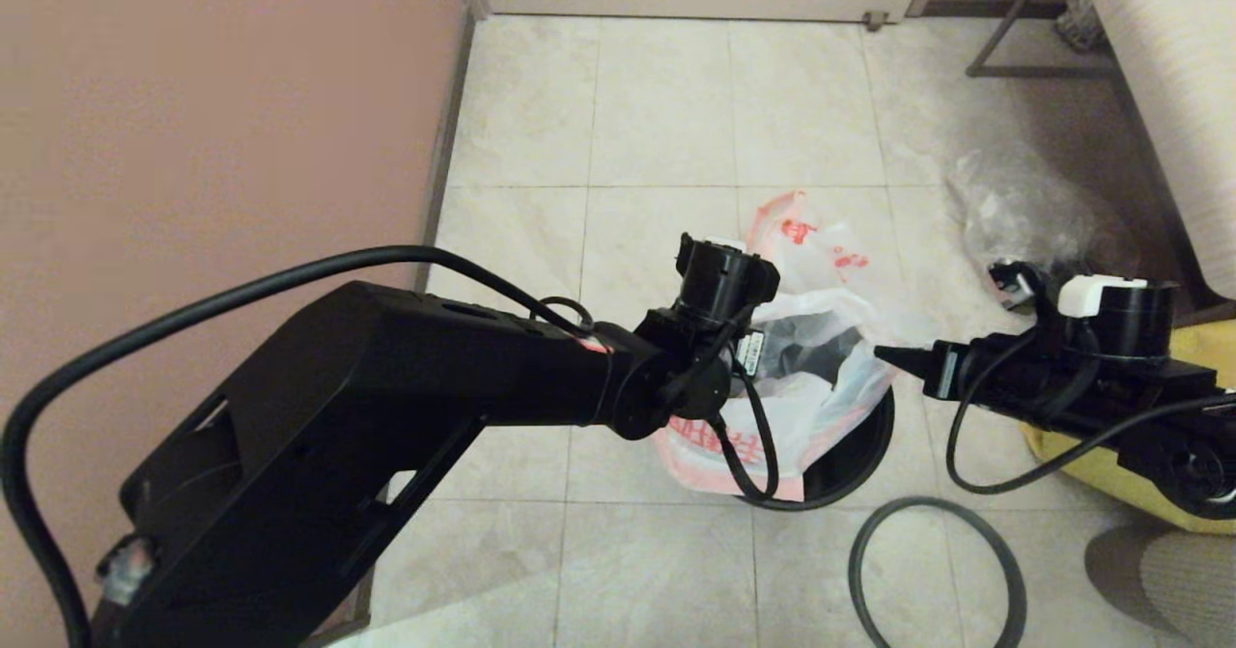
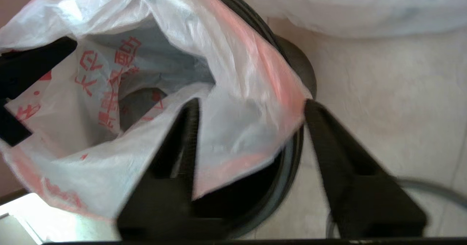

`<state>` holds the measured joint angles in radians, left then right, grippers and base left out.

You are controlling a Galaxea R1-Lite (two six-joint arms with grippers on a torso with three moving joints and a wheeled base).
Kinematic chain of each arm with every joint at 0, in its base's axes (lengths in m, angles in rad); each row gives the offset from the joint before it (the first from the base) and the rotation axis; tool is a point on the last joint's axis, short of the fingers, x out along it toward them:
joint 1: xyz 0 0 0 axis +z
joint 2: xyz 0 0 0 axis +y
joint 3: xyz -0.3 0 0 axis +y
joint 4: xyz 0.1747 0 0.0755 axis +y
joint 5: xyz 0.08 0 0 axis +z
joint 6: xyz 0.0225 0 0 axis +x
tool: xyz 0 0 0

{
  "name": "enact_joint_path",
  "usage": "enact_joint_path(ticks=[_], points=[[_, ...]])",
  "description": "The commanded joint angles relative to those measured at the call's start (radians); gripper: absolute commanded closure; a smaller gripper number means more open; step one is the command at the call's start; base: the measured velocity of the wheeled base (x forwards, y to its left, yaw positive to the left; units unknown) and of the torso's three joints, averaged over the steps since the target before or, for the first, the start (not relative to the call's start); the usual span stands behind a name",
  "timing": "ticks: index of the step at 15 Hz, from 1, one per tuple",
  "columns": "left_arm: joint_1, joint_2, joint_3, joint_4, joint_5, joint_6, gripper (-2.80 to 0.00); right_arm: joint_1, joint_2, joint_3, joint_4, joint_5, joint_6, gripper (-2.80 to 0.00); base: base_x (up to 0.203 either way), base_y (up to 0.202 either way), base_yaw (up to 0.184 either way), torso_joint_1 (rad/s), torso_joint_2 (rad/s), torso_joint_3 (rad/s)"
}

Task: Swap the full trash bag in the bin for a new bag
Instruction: Put the new garbage bag on the trash can

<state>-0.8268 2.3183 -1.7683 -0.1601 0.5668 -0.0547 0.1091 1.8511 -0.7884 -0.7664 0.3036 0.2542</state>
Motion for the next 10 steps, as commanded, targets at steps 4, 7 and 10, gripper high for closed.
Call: enact_joint_path(ticks=[4,7,10], points=[[0.006,-0.008,-0.007,-0.002,0.004,-0.001,0.0,-0.004,0.144,-0.103,-0.053,0.001,-0.053,0.0,0.0,0.0,0.0,0.0,0.0,0.0],[0.011,-0.01,-0.005,-0.007,0.004,-0.002,0.0,-0.021,0.138,-0.111,-0.052,0.0,-0.054,0.0,0.0,0.0,0.0,0.0,0.0,0.0],[0.023,-0.011,0.001,-0.004,0.004,-0.022,0.0,-0.034,0.045,-0.089,-0.007,0.0,-0.05,0.0,0.0,0.0,0.0,0.0,0.0,0.0]])
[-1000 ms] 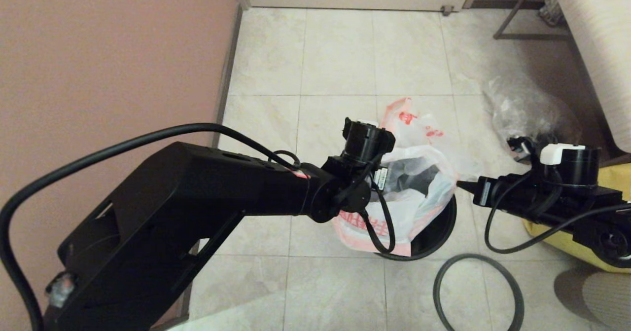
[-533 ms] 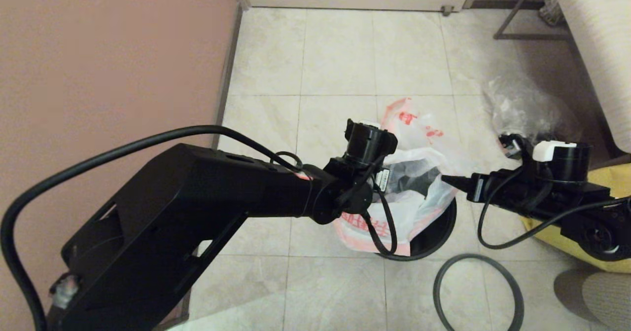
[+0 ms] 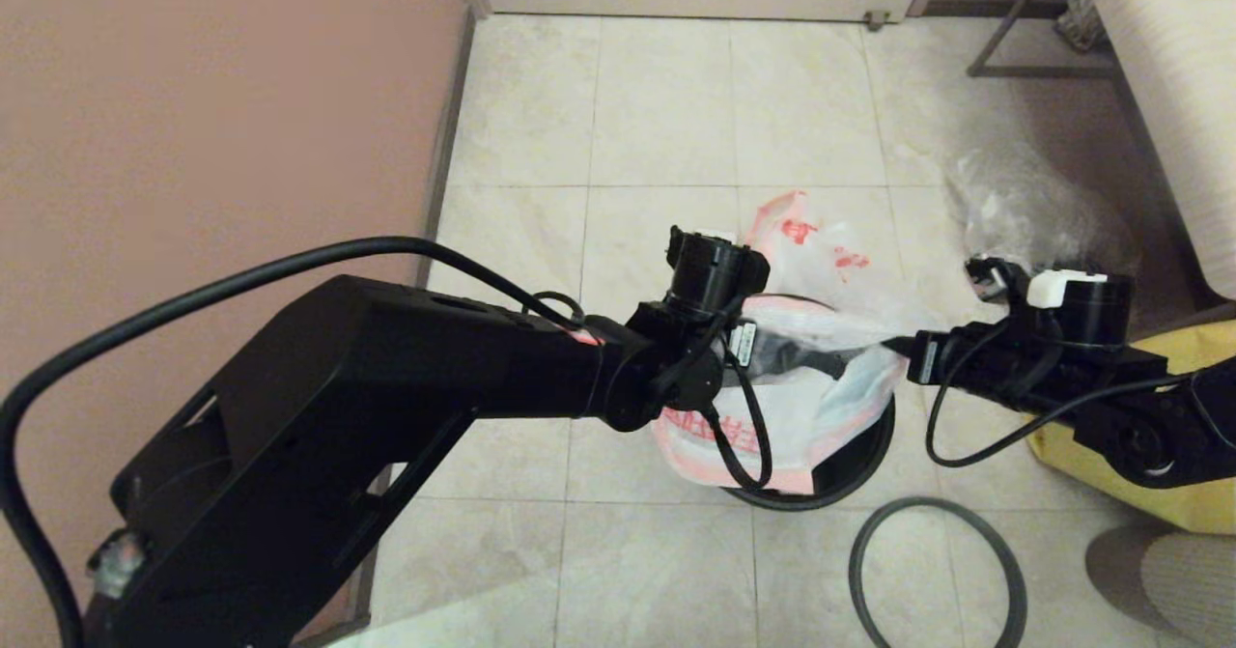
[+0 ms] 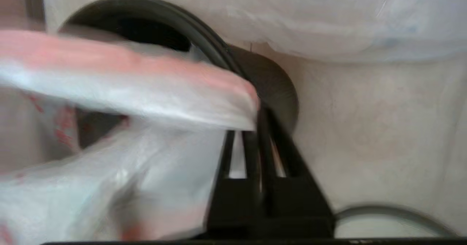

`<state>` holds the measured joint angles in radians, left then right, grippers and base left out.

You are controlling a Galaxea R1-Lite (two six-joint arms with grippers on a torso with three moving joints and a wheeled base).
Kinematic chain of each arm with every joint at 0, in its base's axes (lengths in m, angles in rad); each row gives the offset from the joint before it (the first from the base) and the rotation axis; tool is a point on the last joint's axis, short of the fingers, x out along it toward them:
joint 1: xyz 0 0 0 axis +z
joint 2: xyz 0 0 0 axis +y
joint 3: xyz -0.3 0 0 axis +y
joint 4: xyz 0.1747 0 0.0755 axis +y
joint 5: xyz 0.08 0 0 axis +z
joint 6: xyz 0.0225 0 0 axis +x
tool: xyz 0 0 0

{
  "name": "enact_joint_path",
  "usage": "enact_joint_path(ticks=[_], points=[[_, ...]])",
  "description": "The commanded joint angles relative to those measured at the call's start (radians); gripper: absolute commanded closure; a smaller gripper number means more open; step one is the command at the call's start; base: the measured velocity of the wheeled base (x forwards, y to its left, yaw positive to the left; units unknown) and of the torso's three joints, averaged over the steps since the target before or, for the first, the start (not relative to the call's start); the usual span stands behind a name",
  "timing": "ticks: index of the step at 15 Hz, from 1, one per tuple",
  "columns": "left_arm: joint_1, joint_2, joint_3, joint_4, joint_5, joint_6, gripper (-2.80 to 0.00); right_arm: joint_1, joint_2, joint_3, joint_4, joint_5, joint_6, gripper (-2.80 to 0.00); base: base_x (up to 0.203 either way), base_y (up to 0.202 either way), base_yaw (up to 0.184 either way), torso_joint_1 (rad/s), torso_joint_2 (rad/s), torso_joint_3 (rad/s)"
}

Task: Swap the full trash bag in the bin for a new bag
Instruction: Put the new garbage bag on the trash can

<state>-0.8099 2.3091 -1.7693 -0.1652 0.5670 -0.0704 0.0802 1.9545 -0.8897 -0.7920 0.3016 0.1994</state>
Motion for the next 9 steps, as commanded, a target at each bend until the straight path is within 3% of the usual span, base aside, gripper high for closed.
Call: enact_joint_path(ticks=[1,5,9], points=[[0.011,-0.002,0.007,0.002,0.005,-0.009,0.0,-0.008,-0.102,0.028,0.052,0.002,0.005,0.0,0.0,0.0,0.0,0.0,0.0,0.0],[0.015,-0.035,0.106,-0.006,0.01,-0.022,0.0,-0.016,-0.217,0.126,0.223,0.002,0.008,0.0,0.0,0.0,0.0,0.0,0.0,0.0],[0.028,-0.094,0.207,-0.007,0.006,-0.035,0.0,-0.036,-0.288,0.166,0.298,0.006,0.011,0.0,0.0,0.0,0.0,0.0,0.0,0.0]])
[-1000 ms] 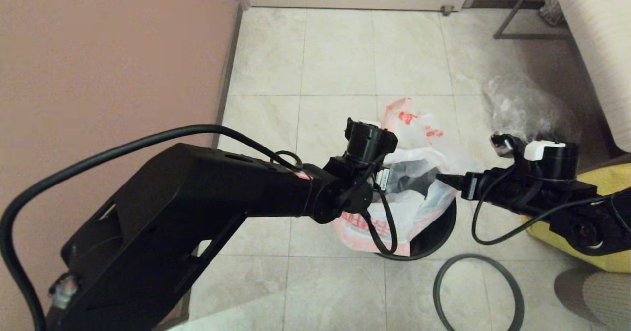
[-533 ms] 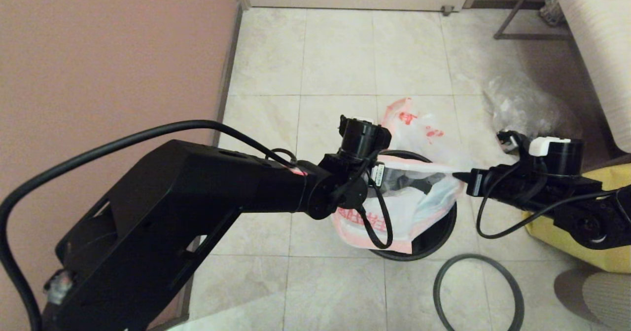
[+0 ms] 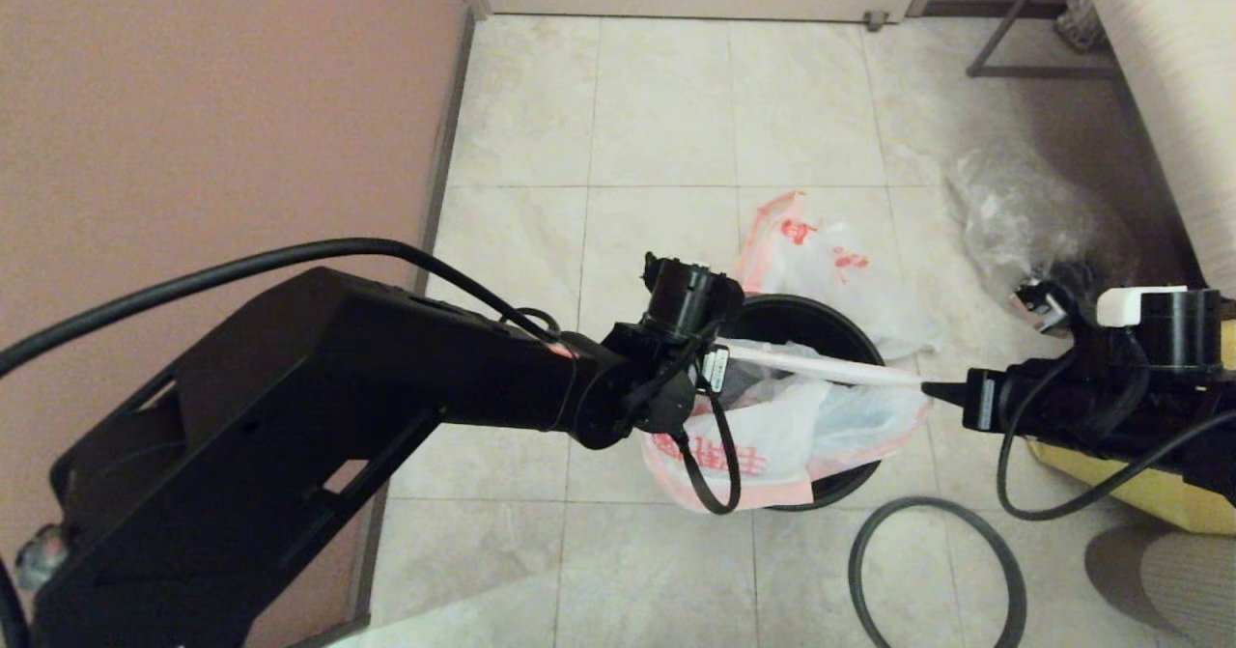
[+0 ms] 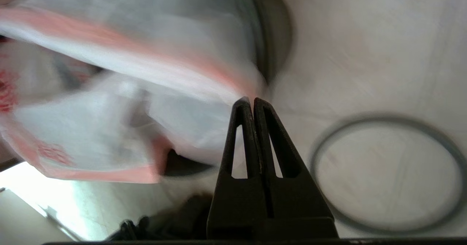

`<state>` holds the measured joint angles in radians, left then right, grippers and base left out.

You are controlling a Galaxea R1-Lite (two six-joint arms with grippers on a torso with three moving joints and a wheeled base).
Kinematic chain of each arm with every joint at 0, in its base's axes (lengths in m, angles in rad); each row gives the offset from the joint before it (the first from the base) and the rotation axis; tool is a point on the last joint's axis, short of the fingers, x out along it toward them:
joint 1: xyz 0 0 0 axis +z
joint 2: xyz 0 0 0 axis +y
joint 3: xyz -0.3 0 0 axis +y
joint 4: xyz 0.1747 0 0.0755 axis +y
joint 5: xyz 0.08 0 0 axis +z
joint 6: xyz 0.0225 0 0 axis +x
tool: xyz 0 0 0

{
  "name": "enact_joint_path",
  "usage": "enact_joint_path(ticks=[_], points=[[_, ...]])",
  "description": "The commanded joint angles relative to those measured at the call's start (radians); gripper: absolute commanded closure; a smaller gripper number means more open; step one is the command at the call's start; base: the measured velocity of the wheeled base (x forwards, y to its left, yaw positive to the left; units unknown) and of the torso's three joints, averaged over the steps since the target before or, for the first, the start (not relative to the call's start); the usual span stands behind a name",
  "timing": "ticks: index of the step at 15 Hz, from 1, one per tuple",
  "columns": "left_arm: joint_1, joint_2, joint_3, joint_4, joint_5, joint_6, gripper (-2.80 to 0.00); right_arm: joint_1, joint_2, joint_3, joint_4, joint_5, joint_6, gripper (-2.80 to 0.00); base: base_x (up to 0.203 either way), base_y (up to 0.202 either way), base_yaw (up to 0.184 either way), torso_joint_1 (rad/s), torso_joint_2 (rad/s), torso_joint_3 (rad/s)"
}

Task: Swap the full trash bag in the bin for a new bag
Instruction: Put the new garbage bag on the trash can

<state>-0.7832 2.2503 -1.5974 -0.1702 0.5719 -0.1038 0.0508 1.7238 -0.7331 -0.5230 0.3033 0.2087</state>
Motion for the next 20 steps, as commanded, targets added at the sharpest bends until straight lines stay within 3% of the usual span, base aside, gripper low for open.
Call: enact_joint_path(ticks=[1,6,10,11,20], points=[[0.001,-0.043,0.058,-0.002,0.001,-0.004,0.0,-0.012,-0.075,0.01,0.081,0.008,0.001,0.0,0.0,0.0,0.0,0.0,0.0,0.0],[-0.013,-0.04,0.154,-0.061,-0.003,-0.017,0.0,-0.012,-0.032,0.047,0.114,0.013,0.001,0.0,0.0,0.0,0.0,0.0,0.0,0.0],[-0.013,-0.028,0.152,-0.066,-0.003,-0.017,0.0,-0.007,-0.026,0.069,-0.046,0.056,0.001,0.0,0.0,0.0,0.0,0.0,0.0,0.0],[-0.013,-0.023,0.151,-0.066,-0.003,-0.017,0.0,-0.004,-0.026,0.074,-0.081,0.056,-0.008,-2.8,0.0,0.0,0.0,0.0,0.0,0.0],[-0.013,-0.023,0.139,-0.068,-0.001,-0.011,0.0,0.035,0.265,-0.072,-0.314,0.056,-0.072,-2.8,0.0,0.0,0.0,0.0,0.0,0.0]])
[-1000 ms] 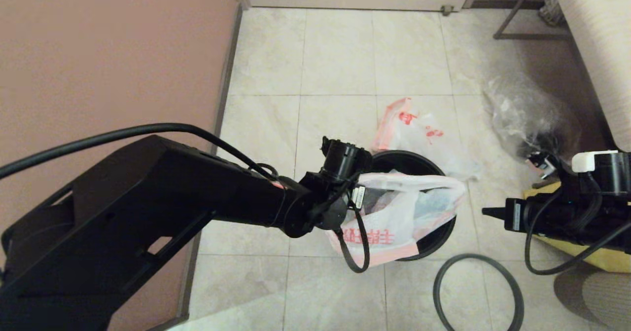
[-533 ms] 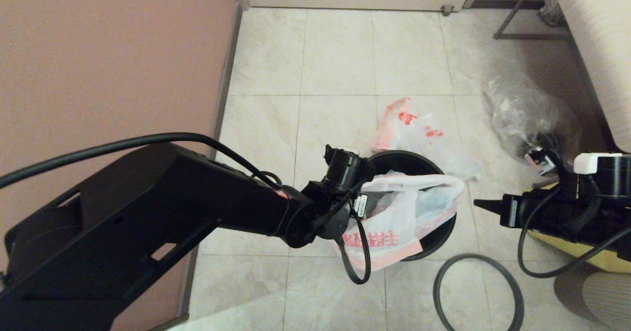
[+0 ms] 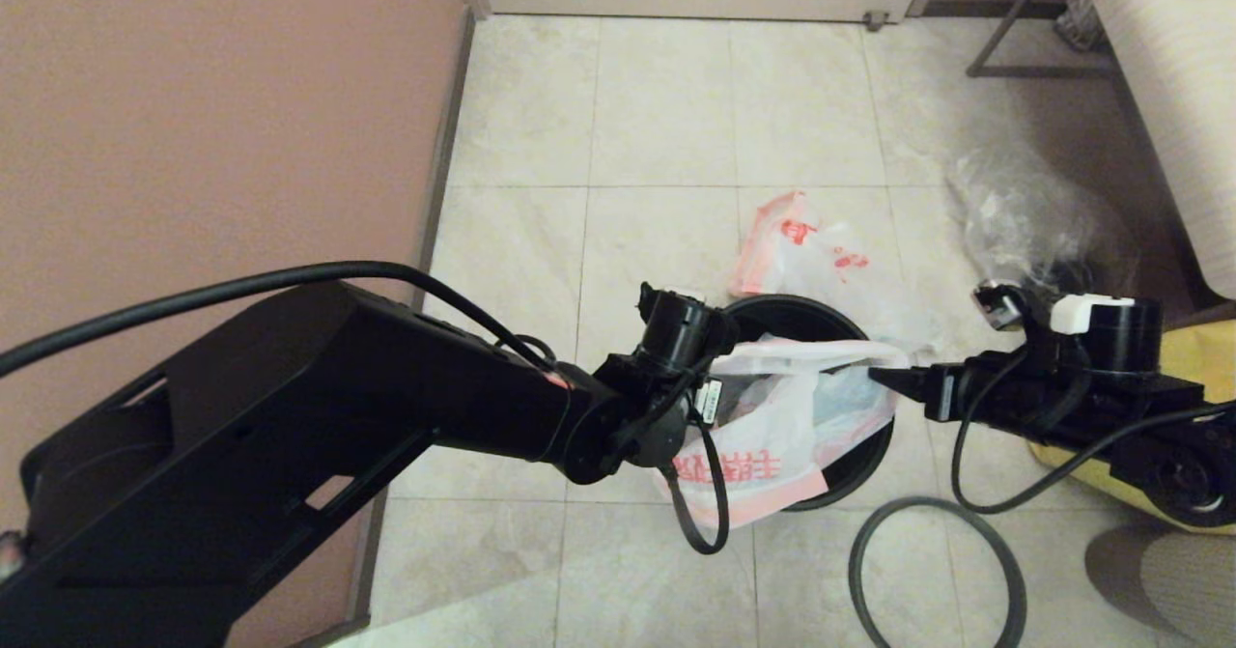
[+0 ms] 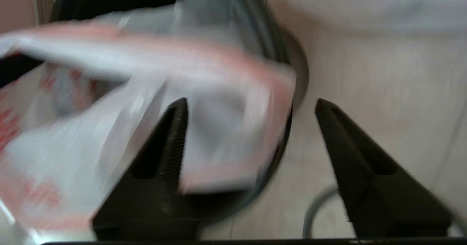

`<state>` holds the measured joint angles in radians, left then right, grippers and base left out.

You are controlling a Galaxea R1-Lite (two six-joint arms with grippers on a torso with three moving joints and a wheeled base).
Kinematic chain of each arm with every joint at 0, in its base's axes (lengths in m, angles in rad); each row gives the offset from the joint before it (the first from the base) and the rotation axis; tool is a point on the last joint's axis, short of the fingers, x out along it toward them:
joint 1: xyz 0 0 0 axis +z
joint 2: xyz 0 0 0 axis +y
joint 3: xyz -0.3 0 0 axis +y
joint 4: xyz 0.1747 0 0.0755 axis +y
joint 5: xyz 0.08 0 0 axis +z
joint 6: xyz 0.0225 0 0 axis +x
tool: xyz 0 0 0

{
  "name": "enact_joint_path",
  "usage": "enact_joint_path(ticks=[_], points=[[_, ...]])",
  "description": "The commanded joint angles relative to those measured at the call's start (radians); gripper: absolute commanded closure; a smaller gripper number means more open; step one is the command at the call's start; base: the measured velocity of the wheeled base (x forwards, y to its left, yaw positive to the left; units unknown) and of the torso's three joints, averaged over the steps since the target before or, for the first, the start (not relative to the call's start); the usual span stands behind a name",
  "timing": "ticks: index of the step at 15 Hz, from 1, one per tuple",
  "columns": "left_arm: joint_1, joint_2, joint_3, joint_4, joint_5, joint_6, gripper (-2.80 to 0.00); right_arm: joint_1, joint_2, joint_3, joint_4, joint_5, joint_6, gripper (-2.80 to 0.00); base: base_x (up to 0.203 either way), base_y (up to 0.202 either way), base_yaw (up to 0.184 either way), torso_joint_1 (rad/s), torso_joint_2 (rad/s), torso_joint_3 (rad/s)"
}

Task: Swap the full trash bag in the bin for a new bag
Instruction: Put the new garbage bag on the trash can

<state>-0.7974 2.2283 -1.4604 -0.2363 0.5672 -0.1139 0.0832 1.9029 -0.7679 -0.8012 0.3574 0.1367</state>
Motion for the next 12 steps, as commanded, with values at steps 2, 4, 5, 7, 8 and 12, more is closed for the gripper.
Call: enact_joint_path(ticks=[2,4,5,7,8,12], points=[[0.001,-0.002,0.0,-0.001,0.003,0.0,0.0,0.008,0.111,-0.084,-0.051,-0.001,-0.001,-1.26,0.0,0.0,0.0,0.0,0.0,0.0],[0.0,-0.004,0.0,-0.001,0.003,0.0,0.0,0.009,0.119,-0.115,-0.05,-0.003,-0.012,0.0,0.0,0.0,0.0,0.0,0.0,0.0],[0.0,-0.004,0.0,-0.001,0.003,0.0,0.0,0.009,0.112,-0.116,-0.046,-0.003,-0.013,0.0,0.0,0.0,0.0,0.0,0.0,0.0],[0.001,-0.003,0.0,-0.001,0.003,-0.001,0.0,0.013,0.092,-0.106,-0.043,-0.007,-0.013,0.0,0.0,0.0,0.0,0.0,0.0,0.0],[0.001,-0.004,0.0,-0.003,0.003,-0.001,0.0,0.015,0.074,-0.101,-0.036,-0.008,-0.01,0.0,0.0,0.0,0.0,0.0,0.0,0.0],[0.0,0.001,0.008,-0.023,0.003,-0.003,0.0,0.015,-0.022,-0.073,0.013,-0.005,0.039,0.0,0.0,0.0,0.0,0.0,0.0,0.0]])
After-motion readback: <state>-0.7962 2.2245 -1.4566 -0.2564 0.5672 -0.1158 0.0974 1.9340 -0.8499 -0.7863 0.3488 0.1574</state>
